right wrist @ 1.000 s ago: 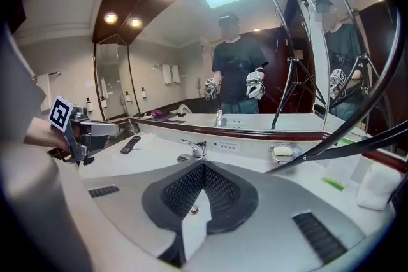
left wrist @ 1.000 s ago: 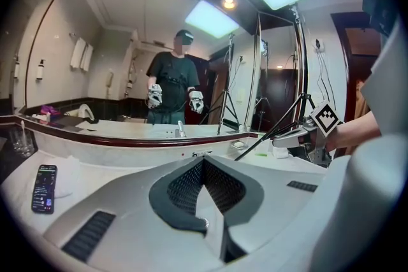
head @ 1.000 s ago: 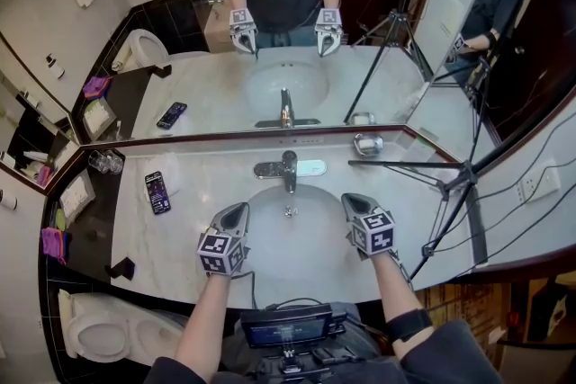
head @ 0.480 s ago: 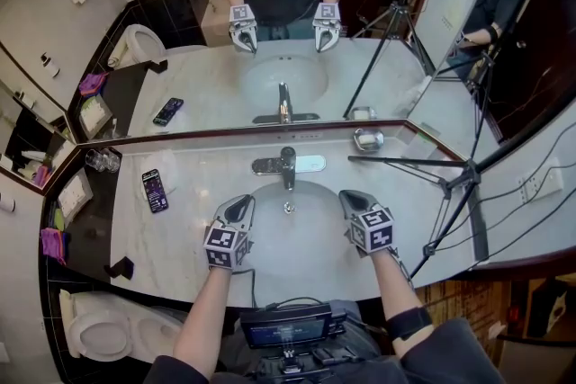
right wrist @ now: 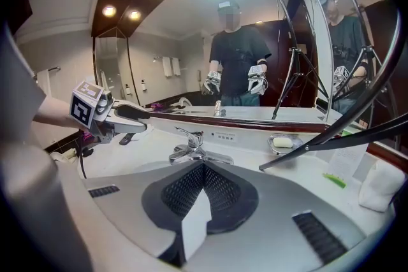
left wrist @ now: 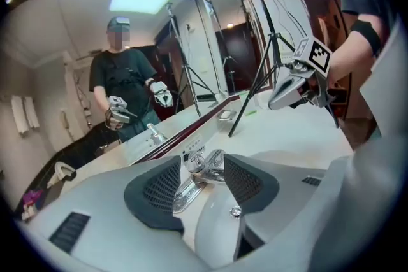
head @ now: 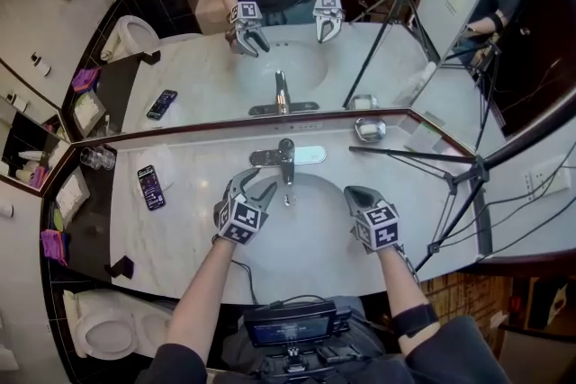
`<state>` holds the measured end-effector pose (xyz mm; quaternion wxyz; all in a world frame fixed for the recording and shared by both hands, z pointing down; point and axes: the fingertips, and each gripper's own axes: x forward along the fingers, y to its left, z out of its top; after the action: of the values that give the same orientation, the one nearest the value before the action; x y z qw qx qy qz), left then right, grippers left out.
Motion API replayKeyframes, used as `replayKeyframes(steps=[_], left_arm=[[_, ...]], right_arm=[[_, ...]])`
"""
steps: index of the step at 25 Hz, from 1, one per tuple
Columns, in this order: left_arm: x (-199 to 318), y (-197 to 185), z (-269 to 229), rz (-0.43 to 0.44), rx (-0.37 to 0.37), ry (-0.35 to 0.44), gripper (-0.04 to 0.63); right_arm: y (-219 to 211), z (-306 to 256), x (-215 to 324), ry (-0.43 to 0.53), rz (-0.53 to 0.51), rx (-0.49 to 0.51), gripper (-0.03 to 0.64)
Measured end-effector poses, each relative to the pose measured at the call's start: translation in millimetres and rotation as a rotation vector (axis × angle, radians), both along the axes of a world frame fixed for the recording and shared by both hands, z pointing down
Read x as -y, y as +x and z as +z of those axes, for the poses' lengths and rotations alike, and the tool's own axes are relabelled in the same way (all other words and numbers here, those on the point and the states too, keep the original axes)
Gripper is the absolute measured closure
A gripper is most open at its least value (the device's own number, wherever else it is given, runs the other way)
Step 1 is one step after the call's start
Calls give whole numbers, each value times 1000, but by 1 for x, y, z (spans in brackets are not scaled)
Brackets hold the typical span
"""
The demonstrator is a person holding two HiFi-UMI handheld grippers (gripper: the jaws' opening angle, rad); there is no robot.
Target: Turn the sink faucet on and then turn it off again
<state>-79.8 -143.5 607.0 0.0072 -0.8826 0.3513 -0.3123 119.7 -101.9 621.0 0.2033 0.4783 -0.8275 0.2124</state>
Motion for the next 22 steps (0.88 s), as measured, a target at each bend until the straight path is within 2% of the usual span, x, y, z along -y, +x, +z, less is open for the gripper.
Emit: replayKeyframes(steps=[7, 16, 22], left_arm=[[30, 25, 28, 143, 176, 47, 377], [62, 52, 58, 264, 305, 72, 377], [71, 59, 80, 289, 336, 60, 377]], right_arm=[[10, 8, 4, -16, 19, -5, 597], [21, 26, 4, -51, 31, -16, 597], [24, 31, 7, -61, 42, -17, 597]])
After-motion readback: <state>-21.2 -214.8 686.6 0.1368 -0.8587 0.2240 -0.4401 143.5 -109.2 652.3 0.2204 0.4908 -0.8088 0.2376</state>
